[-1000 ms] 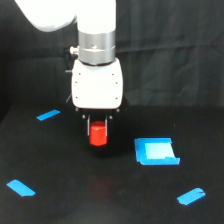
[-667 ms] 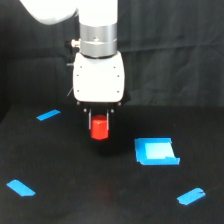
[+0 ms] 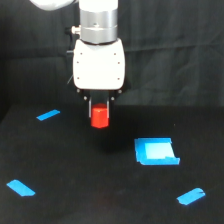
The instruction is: Pick up the red object from the table
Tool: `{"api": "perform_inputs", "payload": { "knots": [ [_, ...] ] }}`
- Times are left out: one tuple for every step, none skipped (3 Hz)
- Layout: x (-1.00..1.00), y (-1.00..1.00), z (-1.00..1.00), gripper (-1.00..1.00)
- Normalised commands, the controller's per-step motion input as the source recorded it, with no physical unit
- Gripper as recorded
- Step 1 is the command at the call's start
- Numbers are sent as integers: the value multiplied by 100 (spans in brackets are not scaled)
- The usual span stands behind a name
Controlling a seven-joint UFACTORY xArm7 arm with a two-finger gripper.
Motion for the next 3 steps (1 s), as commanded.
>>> {"api": "perform_inputs", "payload": {
  "knots": [
    [-8,-6,78,-96],
    [-8,-3,72,-97],
    [-1,0,47,-98]
  ]
}}
